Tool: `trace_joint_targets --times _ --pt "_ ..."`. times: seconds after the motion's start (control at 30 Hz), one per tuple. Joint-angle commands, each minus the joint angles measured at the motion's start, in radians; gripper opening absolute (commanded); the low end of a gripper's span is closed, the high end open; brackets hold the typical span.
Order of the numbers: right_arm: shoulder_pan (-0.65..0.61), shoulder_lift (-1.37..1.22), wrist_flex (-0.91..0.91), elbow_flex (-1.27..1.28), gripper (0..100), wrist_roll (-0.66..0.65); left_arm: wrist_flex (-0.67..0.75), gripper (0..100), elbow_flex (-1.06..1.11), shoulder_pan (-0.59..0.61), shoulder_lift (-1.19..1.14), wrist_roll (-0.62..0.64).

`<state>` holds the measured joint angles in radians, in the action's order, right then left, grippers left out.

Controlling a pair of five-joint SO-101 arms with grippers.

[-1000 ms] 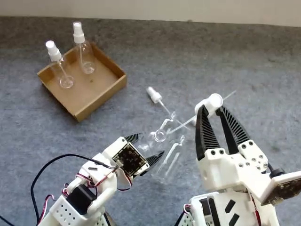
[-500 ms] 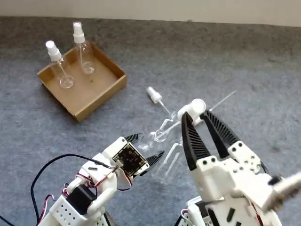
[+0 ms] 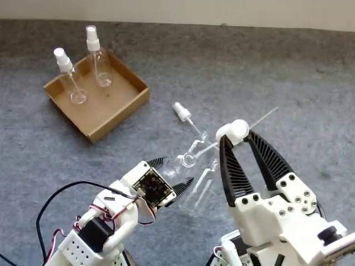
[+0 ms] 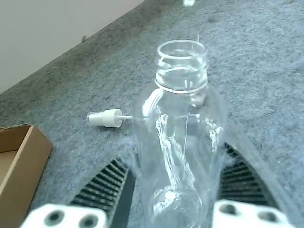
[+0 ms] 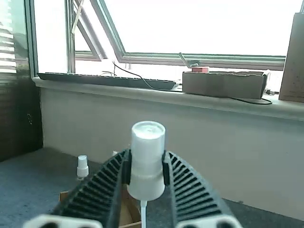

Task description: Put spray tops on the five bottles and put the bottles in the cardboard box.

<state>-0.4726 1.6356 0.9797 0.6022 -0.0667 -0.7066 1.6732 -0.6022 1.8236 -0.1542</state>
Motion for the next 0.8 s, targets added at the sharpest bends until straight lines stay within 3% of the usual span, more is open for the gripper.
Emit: trace_joint_targets --times 0.0,0.77 --pt "-0.005 0.002 -0.024 -0.038 1.1 -0.017 -0.014 13 0.022 -0.004 0.002 -0.009" --pt "-0.012 0.002 -0.028 0.151 1.1 0.018 -0.014 13 0.022 -0.004 0.002 -0.009"
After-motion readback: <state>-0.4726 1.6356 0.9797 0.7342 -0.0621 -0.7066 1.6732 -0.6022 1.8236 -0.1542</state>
